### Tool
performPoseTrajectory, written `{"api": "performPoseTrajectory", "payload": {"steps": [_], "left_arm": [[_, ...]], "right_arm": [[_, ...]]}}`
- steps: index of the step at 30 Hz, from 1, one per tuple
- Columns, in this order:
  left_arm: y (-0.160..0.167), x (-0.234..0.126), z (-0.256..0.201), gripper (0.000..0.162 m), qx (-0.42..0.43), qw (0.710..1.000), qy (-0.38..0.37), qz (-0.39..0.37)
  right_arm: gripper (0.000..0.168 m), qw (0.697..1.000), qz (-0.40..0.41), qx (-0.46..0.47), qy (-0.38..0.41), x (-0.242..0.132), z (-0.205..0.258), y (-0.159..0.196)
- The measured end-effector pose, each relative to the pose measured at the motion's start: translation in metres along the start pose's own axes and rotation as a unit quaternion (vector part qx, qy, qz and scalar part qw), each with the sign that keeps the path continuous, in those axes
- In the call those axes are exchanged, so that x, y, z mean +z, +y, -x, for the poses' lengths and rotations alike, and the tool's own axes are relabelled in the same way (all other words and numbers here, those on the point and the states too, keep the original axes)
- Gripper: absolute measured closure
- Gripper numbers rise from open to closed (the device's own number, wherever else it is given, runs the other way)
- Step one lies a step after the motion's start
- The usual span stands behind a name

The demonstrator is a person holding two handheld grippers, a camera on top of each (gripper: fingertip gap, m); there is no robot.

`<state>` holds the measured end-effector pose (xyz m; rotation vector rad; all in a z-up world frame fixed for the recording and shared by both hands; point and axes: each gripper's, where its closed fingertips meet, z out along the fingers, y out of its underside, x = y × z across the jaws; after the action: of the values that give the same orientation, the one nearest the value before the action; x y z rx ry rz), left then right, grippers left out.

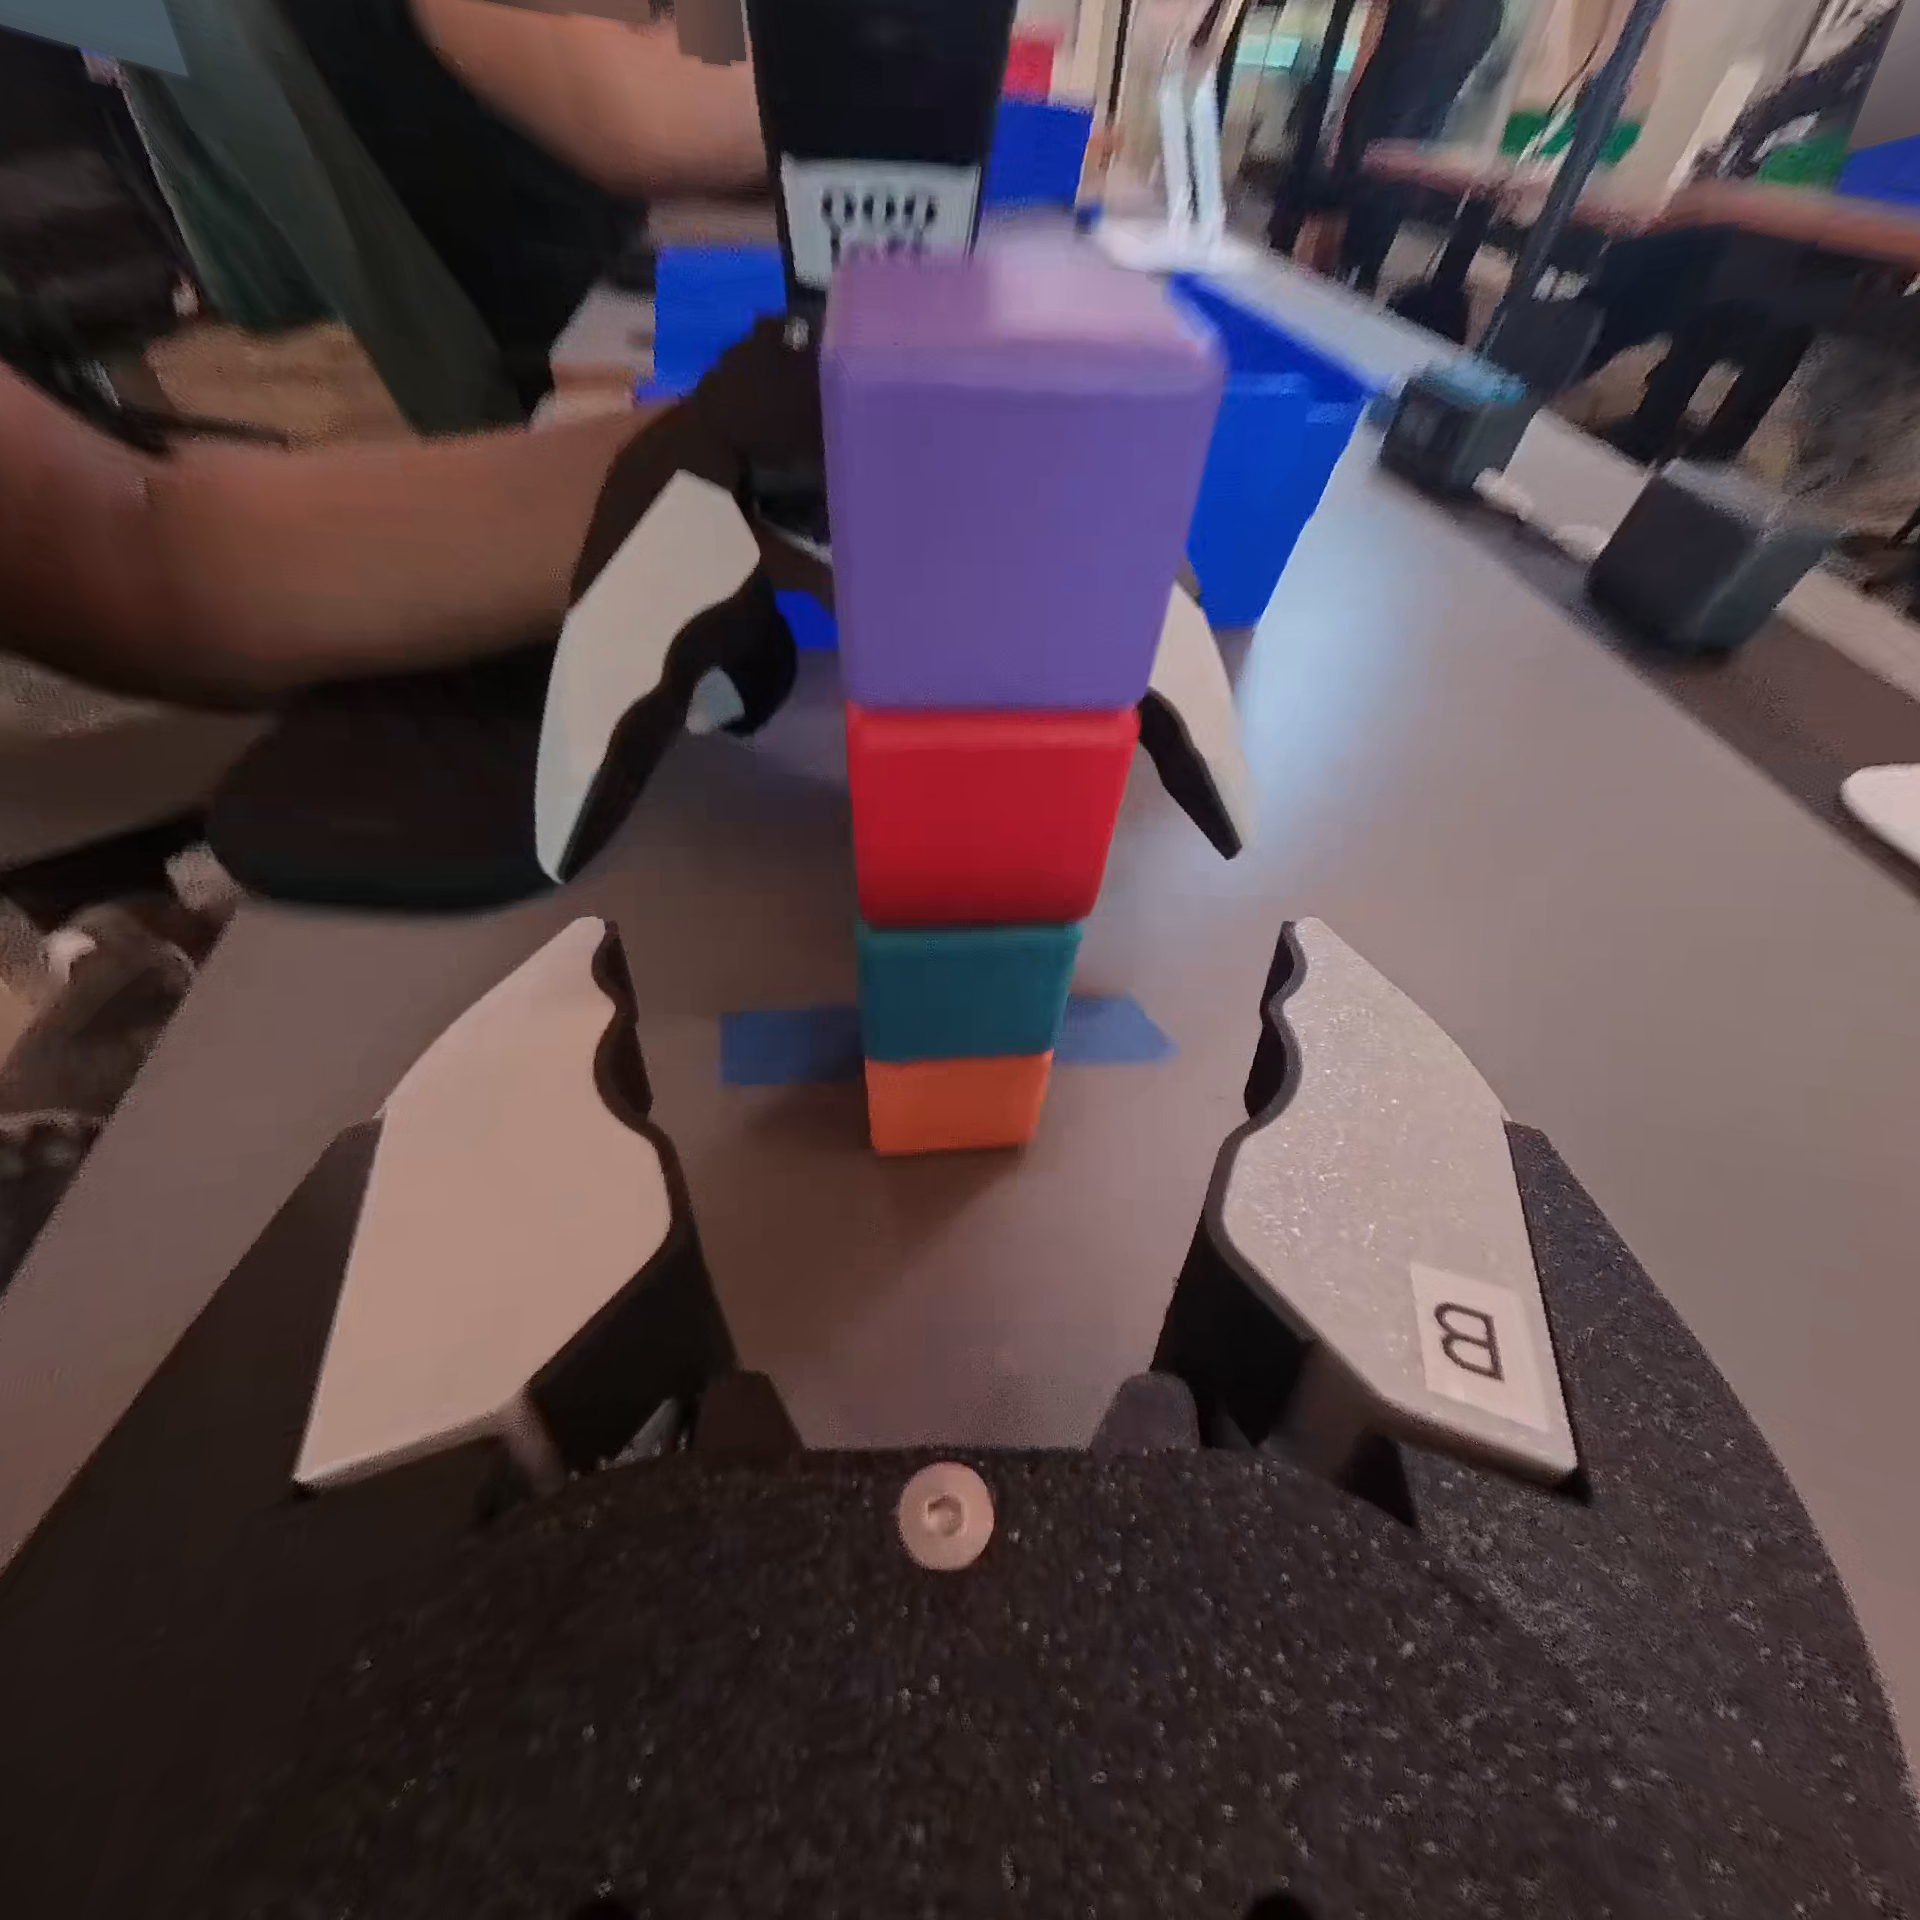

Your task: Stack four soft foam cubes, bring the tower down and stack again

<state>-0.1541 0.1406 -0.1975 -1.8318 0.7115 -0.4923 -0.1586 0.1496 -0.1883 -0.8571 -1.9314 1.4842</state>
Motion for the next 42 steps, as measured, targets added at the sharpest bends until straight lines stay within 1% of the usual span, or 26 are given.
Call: {"api": "performPoseTrajectory", "payload": {"steps": [5,6,8,10,12,14,17,18,21,22,23,24,28,30,32,34,36,37,39,40,42], "left_arm": [[-0.048,-0.020,0.010,0.025,0.003,0.990,-0.039,-0.139],[-0.054,-0.023,0.011,0.028,-0.001,0.986,-0.042,-0.159],[-0.055,-0.024,0.014,0.036,-0.005,0.986,-0.050,-0.161],[-0.048,-0.020,0.018,0.046,-0.001,0.988,-0.057,-0.145],[-0.043,-0.013,0.017,0.052,-0.007,0.989,-0.049,-0.137],[-0.039,-0.005,0.016,0.057,-0.015,0.991,-0.043,-0.129],[-0.035,0.003,0.013,0.071,-0.006,0.992,-0.035,-0.119],[-0.033,0.005,0.012,0.077,-0.004,0.993,-0.035,-0.116],[-0.033,0.007,0.012,0.109,0.003,0.993,-0.033,-0.117],[-0.033,0.007,0.012,0.109,0.002,0.992,-0.033,-0.118],[-0.032,0.007,0.013,0.109,0.001,0.993,-0.032,-0.116],[-0.032,0.007,0.012,0.109,0.001,0.993,-0.029,-0.112],[-0.033,0.011,0.009,0.110,0.008,0.994,-0.025,-0.108],[-0.032,0.011,0.010,0.110,-0.001,0.994,-0.023,-0.110],[-0.031,0.008,0.011,0.110,-0.002,0.994,-0.022,-0.109],[-0.030,0.008,0.011,0.110,-0.002,0.994,-0.023,-0.104],[-0.031,0.011,0.011,0.110,0.002,0.995,-0.027,-0.100],[-0.031,0.012,0.010,0.110,0.004,0.995,-0.028,-0.099],[-0.031,0.012,0.011,0.110,0.003,0.995,-0.031,-0.099],[-0.031,0.012,0.012,0.110,0.001,0.995,-0.031,-0.100],[-0.031,0.012,0.012,0.110,0.005,0.995,-0.033,-0.098]], "right_arm": [[0.058,0.993,-0.112,0.003,0.023,-0.015,-0.004,-0.040],[0.059,0.991,-0.134,0.008,0.024,-0.019,-0.004,-0.048],[0.063,0.987,-0.159,0.018,0.024,-0.023,-0.004,-0.057],[0.063,0.988,-0.150,0.020,0.028,-0.022,-0.006,-0.056],[0.066,0.990,-0.133,0.021,0.028,-0.020,-0.005,-0.054],[0.073,0.991,-0.130,0.029,0.026,-0.018,-0.005,-0.059],[0.087,0.992,-0.119,0.034,0.025,-0.014,-0.006,-0.068],[0.089,0.994,-0.105,0.031,0.026,-0.010,-0.006,-0.067],[0.097,0.997,-0.071,0.027,0.022,0.001,-0.007,-0.062],[0.103,0.997,-0.066,0.027,0.022,0.004,-0.008,-0.061],[0.115,0.997,-0.063,0.024,0.025,0.006,-0.009,-0.060],[0.120,0.998,-0.062,0.018,0.028,0.006,-0.009,-0.060],[0.120,0.999,-0.043,0.001,0.031,0.000,-0.007,-0.058],[0.120,0.998,-0.042,-0.006,0.044,-0.007,-0.010,-0.060],[0.120,0.994,-0.081,-0.004,0.071,-0.024,-0.018,-0.075],[0.120,0.988,-0.117,0.002,0.104,-0.051,-0.028,-0.092],[0.119,0.976,-0.116,-0.013,0.184,-0.083,-0.047,-0.102],[0.119,0.966,-0.103,-0.019,0.236,-0.102,-0.059,-0.104],[0.119,0.935,-0.062,-0.008,0.349,-0.147,-0.089,-0.100],[0.119,0.917,-0.031,0.015,0.398,-0.170,-0.104,-0.092],[0.119,0.881,0.047,0.088,0.462,-0.211,-0.130,-0.065]]}}
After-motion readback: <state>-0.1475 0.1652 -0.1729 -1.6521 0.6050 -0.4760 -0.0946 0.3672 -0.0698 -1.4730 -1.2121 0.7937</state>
